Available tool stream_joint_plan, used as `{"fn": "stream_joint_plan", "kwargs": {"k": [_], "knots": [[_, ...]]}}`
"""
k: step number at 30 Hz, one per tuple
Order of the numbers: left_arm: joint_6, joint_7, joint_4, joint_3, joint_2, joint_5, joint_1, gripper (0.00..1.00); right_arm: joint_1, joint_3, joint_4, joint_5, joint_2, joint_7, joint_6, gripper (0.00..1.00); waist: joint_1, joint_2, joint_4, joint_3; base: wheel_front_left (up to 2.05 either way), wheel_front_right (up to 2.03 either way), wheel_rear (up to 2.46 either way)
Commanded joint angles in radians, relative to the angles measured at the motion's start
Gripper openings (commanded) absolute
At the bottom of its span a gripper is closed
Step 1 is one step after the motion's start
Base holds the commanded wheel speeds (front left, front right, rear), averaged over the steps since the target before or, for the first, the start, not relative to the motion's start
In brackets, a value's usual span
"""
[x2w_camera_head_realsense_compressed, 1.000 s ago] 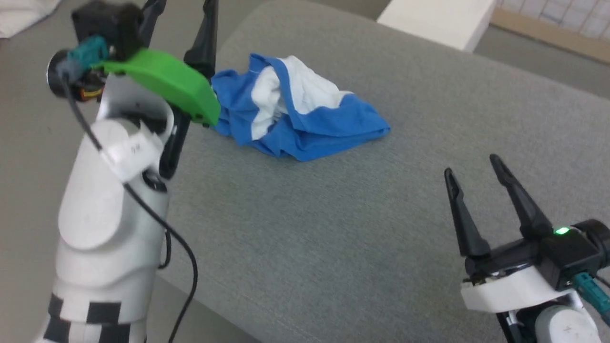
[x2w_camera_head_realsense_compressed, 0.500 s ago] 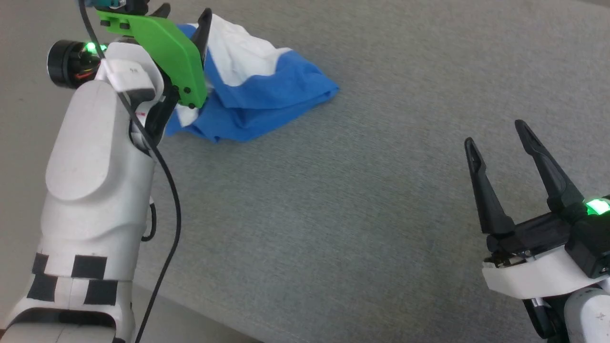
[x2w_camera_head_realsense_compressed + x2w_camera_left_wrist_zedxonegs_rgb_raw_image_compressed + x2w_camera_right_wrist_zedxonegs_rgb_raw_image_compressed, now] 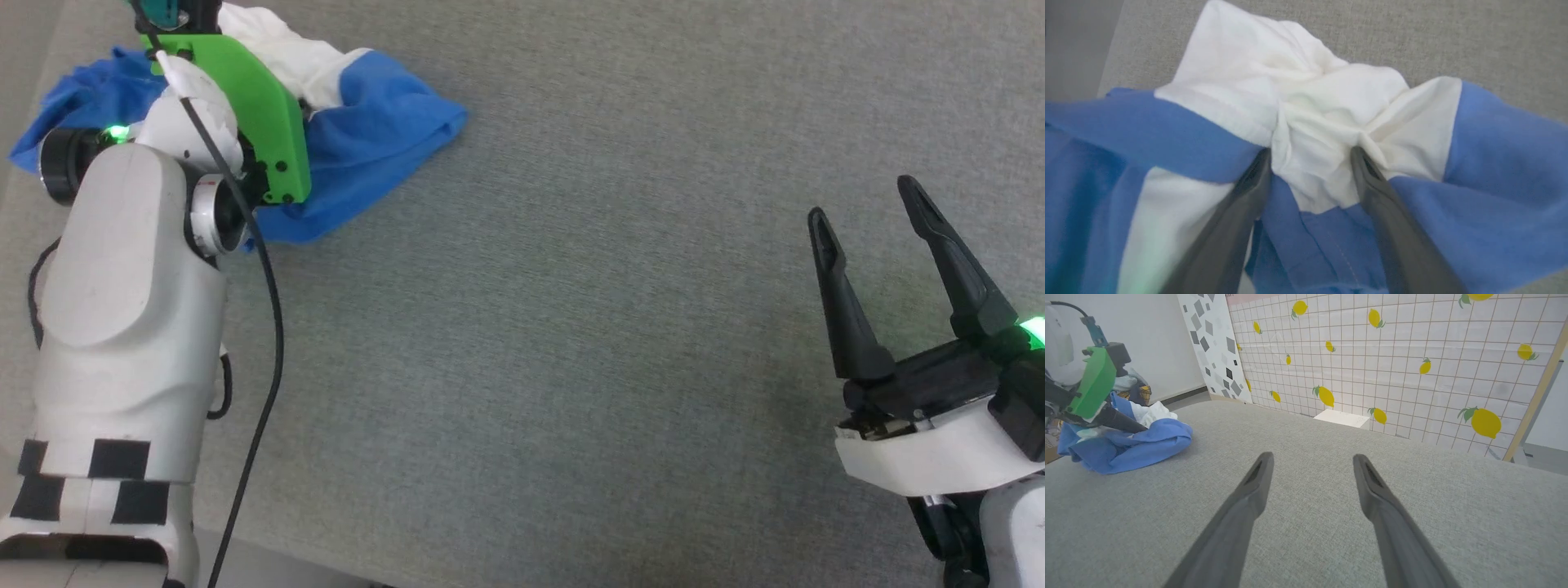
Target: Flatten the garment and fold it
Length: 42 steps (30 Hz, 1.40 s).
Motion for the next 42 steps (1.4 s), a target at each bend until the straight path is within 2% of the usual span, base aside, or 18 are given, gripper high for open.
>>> {"fn": "stream_joint_plan", "kwargs": {"k": [1, 3, 9, 17, 21, 23, 27, 32, 42], "knots": [[0.010, 0.021, -0.002, -0.002, 0.009, 0.002, 0.028, 1.00, -0.020, 0.000, -0.002, 0.008, -0.004, -0.007, -0.002, 1.00, -0.0002, -0.0001, -0.029, 0.029, 0.00, 0.00, 0.00], [0.012, 0.041, -0.013, 0.002, 0.011, -0.009, 0.040, 0.00, -0.023, 0.000, 0.001, 0.009, -0.004, -0.009, -0.002, 1.00, -0.0002, -0.0001, -0.033, 0.031, 0.00, 0.00, 0.00], [0.016, 0.030, -0.066, 0.016, 0.018, -0.027, 0.052, 0.00, -0.031, -0.007, 0.017, 0.012, 0.003, -0.022, -0.002, 1.00, -0.0002, -0.0001, -0.031, 0.006, 0.00, 0.00, 0.00], [0.008, -0.078, -0.109, 0.049, 0.051, -0.034, 0.045, 0.00, -0.027, -0.006, 0.068, 0.014, 0.040, -0.053, -0.002, 1.00, -0.0002, -0.0001, -0.020, -0.092, 0.00, 0.00, 0.00], [-0.015, -0.134, -0.115, 0.051, 0.067, -0.032, 0.030, 0.00, -0.015, -0.017, 0.101, 0.011, 0.065, -0.073, -0.002, 1.00, -0.0002, -0.0001, -0.019, -0.162, 0.00, 0.00, 0.00], [-0.040, -0.144, -0.113, 0.035, 0.083, -0.022, 0.021, 0.00, -0.004, -0.025, 0.118, 0.009, 0.078, -0.083, -0.002, 1.00, -0.0002, -0.0001, -0.019, -0.204, 0.00, 0.00, 0.00], [-0.063, -0.158, -0.112, 0.032, 0.097, -0.027, -0.008, 0.00, 0.032, -0.046, 0.147, 0.002, 0.108, -0.098, -0.002, 1.00, -0.0002, -0.0001, -0.022, -0.290, 0.00, 0.00, 0.00], [-0.087, -0.148, -0.131, 0.012, 0.099, -0.029, -0.044, 0.00, 0.080, -0.070, 0.179, 0.000, 0.135, -0.115, -0.002, 1.00, -0.0002, -0.0001, -0.027, -0.383, 0.00, 0.00, 0.00], [-0.112, -0.125, -0.176, -0.010, 0.061, -0.072, -0.127, 0.00, 0.154, -0.089, 0.214, 0.012, 0.157, -0.136, -0.002, 1.00, -0.0002, -0.0001, -0.062, -0.530, 0.00, 0.00, 0.00]]}}
